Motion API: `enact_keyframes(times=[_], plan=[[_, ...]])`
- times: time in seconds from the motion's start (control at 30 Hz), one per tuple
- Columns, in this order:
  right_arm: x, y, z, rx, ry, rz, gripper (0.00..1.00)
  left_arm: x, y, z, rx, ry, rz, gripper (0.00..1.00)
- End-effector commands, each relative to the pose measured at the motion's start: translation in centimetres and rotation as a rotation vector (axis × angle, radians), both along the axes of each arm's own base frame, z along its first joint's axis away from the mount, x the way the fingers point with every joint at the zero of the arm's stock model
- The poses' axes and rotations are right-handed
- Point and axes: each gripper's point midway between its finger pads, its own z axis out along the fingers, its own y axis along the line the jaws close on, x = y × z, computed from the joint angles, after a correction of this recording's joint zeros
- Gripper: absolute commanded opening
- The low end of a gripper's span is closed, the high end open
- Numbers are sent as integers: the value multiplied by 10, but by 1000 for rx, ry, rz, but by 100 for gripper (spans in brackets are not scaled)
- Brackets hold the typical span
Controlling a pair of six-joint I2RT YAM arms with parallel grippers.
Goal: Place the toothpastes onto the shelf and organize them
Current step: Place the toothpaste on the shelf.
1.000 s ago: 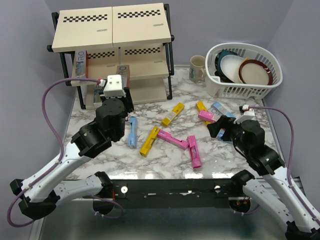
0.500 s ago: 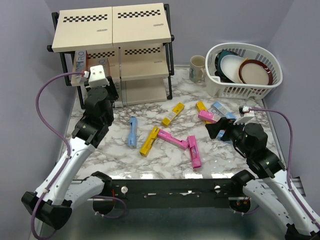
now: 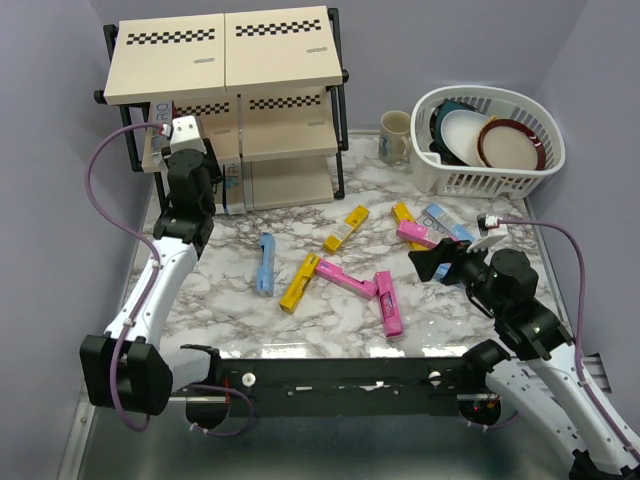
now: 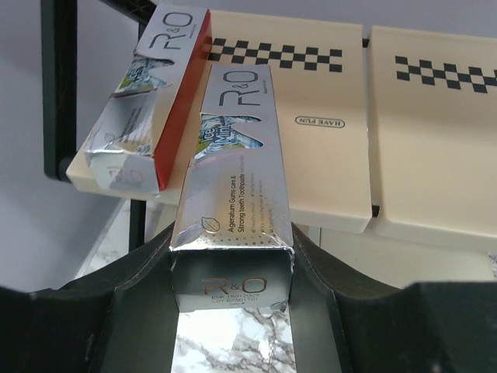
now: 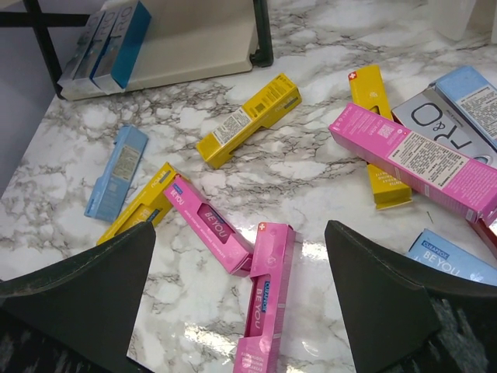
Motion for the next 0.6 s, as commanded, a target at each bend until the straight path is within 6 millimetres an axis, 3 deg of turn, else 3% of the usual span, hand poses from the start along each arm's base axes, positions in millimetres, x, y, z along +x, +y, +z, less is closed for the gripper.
enact_keyframes(times=[0.0,0.17,0.57], plan=[[-3,7,-1,5,-19,48,99,22,-2,31,34,-108,-37,34],[-4,7,-1,3,-16,50,99,40,10,14,68,-62,-12,36],[-7,12,-3,5,-7,83,99,62,24,3,95,-31,-18,43]])
